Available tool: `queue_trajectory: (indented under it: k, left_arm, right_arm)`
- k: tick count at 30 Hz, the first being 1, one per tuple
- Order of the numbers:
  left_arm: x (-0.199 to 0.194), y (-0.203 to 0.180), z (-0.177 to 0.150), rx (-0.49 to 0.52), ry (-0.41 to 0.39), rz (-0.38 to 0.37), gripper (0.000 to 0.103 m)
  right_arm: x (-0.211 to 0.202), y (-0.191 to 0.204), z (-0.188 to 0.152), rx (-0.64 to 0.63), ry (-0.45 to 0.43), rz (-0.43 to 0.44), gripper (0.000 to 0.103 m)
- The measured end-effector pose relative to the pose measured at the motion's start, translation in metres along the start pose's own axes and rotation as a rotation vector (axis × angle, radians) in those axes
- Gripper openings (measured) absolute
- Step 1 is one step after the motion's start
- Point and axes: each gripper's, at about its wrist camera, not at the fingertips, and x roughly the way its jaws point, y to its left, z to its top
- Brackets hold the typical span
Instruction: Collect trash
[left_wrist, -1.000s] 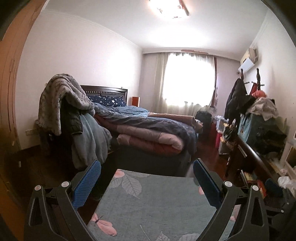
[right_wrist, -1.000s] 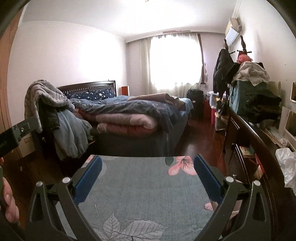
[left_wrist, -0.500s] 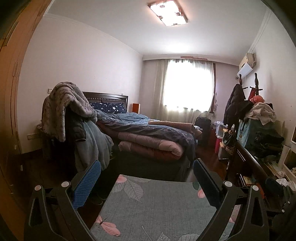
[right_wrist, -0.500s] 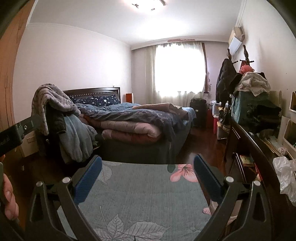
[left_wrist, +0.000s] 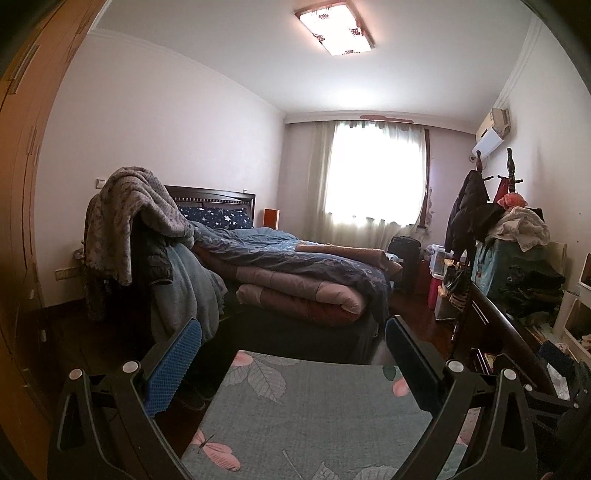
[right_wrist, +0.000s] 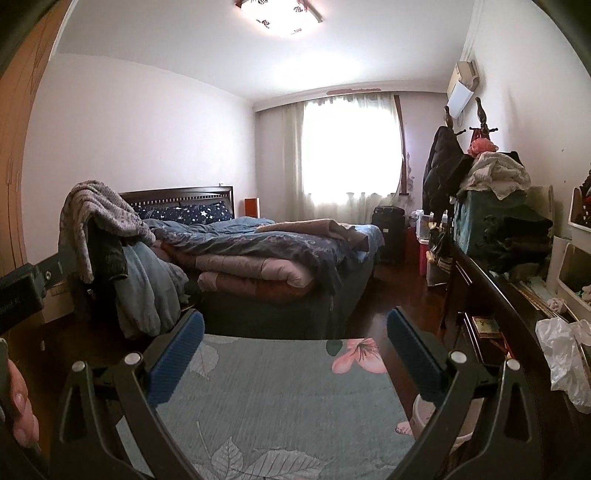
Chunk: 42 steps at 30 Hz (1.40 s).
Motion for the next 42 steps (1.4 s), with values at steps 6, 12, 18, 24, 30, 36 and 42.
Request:
queue_trajectory:
  k: [6, 12, 18, 24, 30, 36, 42]
  left_arm:
    - [-0.002, -0.001, 0.001, -0.003, 0.005, 0.0, 0.099]
    - [-0.004, -0.001, 0.003, -0.003, 0.001, 0.0, 0.099]
    - [-0.003, -0.001, 0.003, -0.001, 0.002, 0.0, 0.099]
    - [-0.001, 0.001, 0.005, -0.003, 0.01, -0.002, 0.099]
    - [0.002, 0.004, 0.006, -0.002, 0.013, -0.005, 0.099]
    - [0.009, 0.008, 0.007, -0.001, 0.022, -0.021, 0.099]
    - [0.014, 0.011, 0.005, -0.006, 0.034, -0.019, 0.099]
  right_arm:
    - [-0.002, -0.001, 0.0, -0.001, -0.002, -0.001, 0.1]
    - [-0.002, 0.0, 0.0, 0.0, -0.002, 0.003, 0.1]
    - [-0.002, 0.002, -0.002, -0.005, 0.005, 0.008, 0.1]
    - [0.002, 0.003, -0.004, -0.009, 0.019, 0.01, 0.1]
    - [0.006, 0.003, -0.006, -0.008, 0.027, 0.009, 0.1]
    - [0.009, 0.003, -0.008, -0.011, 0.039, 0.01, 0.1]
    - [0.01, 0.003, -0.01, -0.011, 0.045, 0.013, 0.1]
